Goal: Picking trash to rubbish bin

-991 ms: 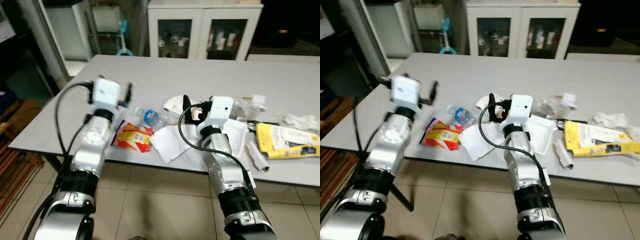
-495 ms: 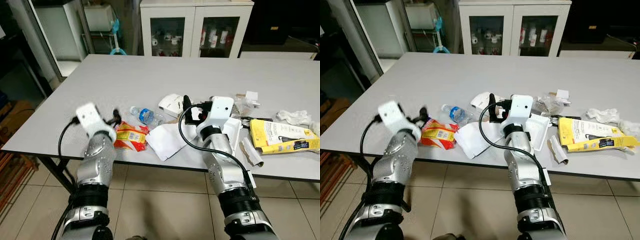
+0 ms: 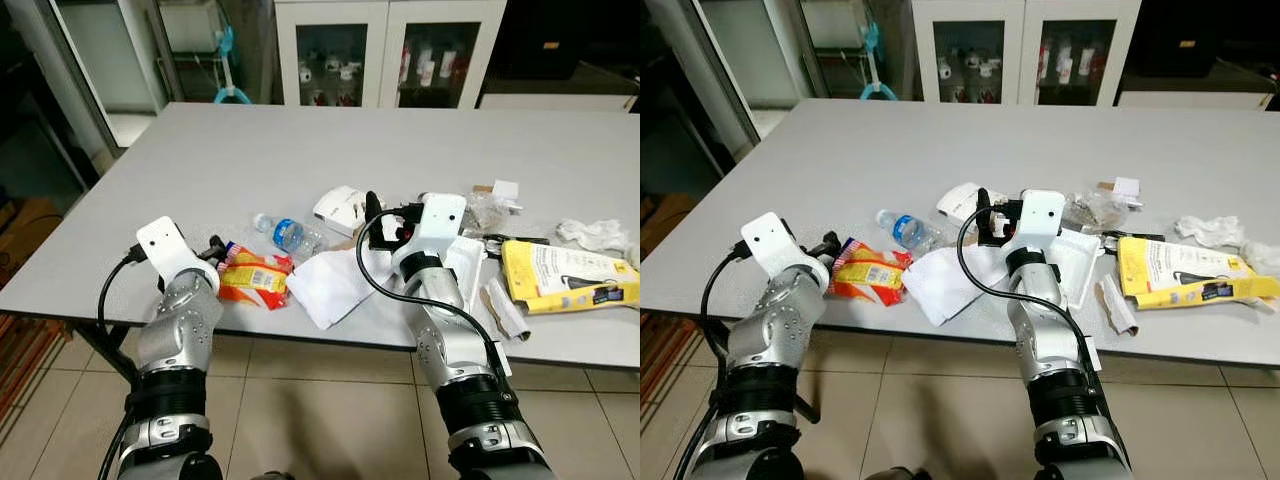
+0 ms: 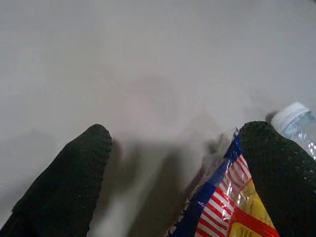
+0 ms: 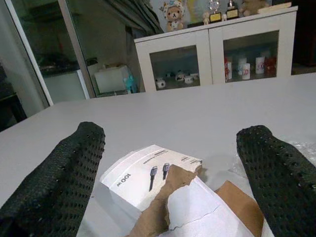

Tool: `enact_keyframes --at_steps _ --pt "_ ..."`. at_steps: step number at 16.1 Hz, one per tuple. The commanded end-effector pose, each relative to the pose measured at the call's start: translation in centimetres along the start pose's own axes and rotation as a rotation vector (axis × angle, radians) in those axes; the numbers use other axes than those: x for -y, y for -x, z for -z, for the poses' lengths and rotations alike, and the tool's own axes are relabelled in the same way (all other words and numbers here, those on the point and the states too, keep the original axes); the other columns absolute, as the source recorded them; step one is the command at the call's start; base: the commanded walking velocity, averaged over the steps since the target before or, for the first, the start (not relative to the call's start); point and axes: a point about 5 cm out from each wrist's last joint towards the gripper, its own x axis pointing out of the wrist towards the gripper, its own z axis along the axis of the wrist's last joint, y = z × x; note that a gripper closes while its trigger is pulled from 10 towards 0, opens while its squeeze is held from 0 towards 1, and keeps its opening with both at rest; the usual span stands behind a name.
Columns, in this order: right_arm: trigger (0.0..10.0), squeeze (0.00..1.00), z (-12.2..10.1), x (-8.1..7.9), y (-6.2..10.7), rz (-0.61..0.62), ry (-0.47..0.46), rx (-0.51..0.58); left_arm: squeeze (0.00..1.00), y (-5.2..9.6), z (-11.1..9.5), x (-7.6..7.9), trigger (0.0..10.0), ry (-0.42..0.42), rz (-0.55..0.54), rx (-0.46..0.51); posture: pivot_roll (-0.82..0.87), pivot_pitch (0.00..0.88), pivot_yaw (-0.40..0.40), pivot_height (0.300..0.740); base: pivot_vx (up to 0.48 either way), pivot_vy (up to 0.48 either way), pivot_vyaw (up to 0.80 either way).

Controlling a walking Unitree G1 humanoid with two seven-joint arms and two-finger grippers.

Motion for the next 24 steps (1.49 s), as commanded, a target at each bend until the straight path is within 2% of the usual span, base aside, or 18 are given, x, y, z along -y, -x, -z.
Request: enact_keyframes --at_steps 1,3,6,13,14,15,18,24 --pt "10.0 0.0 -0.2 -0.3 -0.1 -0.006 0.006 0.002 0.0 0.1 0.5 0.0 10.0 0.01 0.013 -0.047 0.07 0.015 0.071 0.74 0.0 0.0 0.0" --pt "10.0 0.0 -0.2 -0.3 -0.1 -0.007 0.006 0.002 0.0 0.2 1.5 0.8 10.0 0.009 0.11 -0.111 0.06 0.015 0.071 0.74 0.0 0.0 0.0" --pt "10.0 0.0 -0.2 -0.2 -0.1 -0.006 0.006 0.004 0.0 0.9 1.9 2.3 10.0 -0.006 0.249 -0.132 0.06 0.016 0.072 0.74 0.0 0.0 0.0" --pt "10.0 0.0 -0.4 -0.3 -0.1 -0.008 0.005 0.008 0.0 1.3 2.9 3.1 10.0 -0.063 0.309 -0.202 0.06 0.017 0.073 0.74 0.0 0.0 0.0" --pt "10.0 0.0 -0.4 -0.3 -0.1 -0.008 0.005 0.008 0.0 1.4 3.0 3.1 9.6 -0.063 0.315 -0.213 0.06 0.018 0.073 0.74 0.0 0.0 0.0" --pt "10.0 0.0 -0.4 -0.3 -0.1 -0.008 0.005 0.008 0.0 1.4 3.1 3.1 0.2 -0.064 0.319 -0.22 0.06 0.018 0.073 0.74 0.0 0.0 0.0" --pt "10.0 0.0 -0.4 -0.3 -0.1 -0.008 0.004 0.007 0.0 1.5 3.6 3.0 0.0 -0.079 0.32 -0.258 0.06 0.019 0.073 0.74 0.0 0.0 0.0" --pt "10.0 0.0 -0.3 -0.4 -0.1 -0.009 0.004 0.004 0.0 1.5 3.6 2.9 0.0 -0.092 0.327 -0.261 0.06 0.02 0.073 0.74 0.0 0.0 0.0"
